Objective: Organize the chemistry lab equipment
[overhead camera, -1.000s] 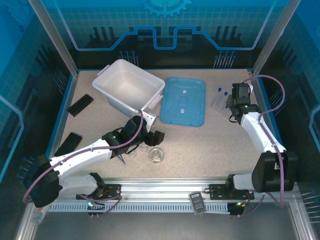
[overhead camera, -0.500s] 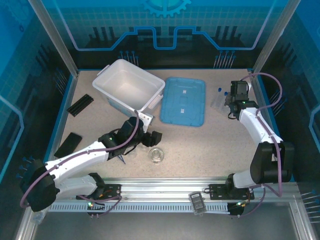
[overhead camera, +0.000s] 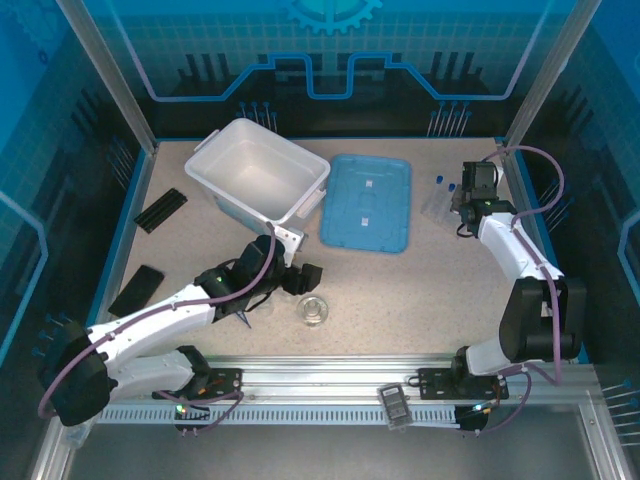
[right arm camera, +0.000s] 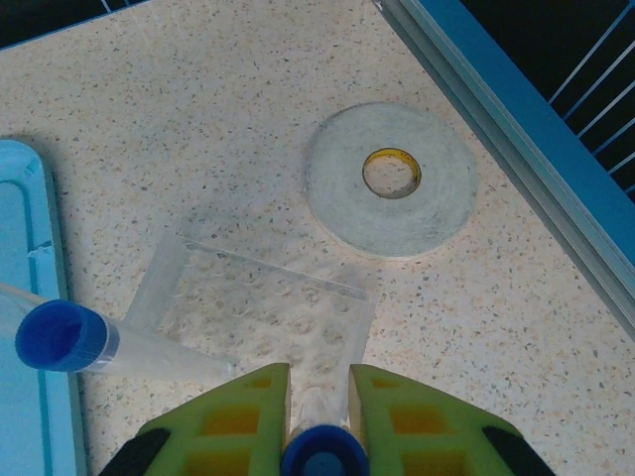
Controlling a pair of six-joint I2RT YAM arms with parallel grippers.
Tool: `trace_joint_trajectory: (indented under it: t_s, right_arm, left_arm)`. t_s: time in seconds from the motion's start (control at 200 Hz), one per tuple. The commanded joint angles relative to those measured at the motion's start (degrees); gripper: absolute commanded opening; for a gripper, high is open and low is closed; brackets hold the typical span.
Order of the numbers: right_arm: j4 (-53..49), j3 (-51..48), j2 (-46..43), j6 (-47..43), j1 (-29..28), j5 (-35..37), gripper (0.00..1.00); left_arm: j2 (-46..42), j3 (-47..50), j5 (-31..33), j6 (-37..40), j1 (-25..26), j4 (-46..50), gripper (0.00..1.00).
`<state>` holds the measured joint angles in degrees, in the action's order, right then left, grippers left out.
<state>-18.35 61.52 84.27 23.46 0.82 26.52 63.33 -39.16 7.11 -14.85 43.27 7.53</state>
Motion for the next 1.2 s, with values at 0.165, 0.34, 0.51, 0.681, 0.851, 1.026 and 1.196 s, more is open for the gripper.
trace_joint_trajectory:
  t_s: [0.165, 0.34, 0.51, 0.681, 0.851, 1.026, 1.196]
  right_arm:
    - [0.6, 2.1, 2.0, -0.6, 0.8, -0.5, 0.09]
    - [0.2, 2.4, 2.5, -0.6, 0.8, -0.9, 0.13]
    - [0.0, 2.6, 2.1, -0.6, 0.9, -1.1, 0.21]
    - [-0.3, 2.7, 0.9, -0.5, 0.9, -1.6, 0.26]
    - [-0.8, 3.0, 1.0, -0.6, 0.9, -1.9, 0.29]
    - [-0.7, 2.5, -0.8, -0.1, 0.7, -2.0, 0.39]
    - [-3.3, 3.5, -4.1, 0.3, 0.0, -2.1, 0.46]
  left_arm:
    - [-1.7, 1.0, 0.3, -0.5, -0.5, 1.1, 0.75]
    - [-2.2, 1.4, 0.4, -0.6, -0.6, 1.2, 0.75]
    - [-2.4, 1.4, 0.3, -0.7, -0.6, 1.2, 0.75]
    - [-2.4, 1.4, -0.1, -0.8, -0.6, 1.1, 0.75]
    - [-2.4, 1.1, -0.2, -0.9, -0.6, 1.0, 0.75]
    - [-2.7, 0.6, -0.3, -0.7, -0.6, 1.8, 0.75]
    - [-2.9, -0.2, -0.4, -0.3, -0.6, 2.7, 0.75]
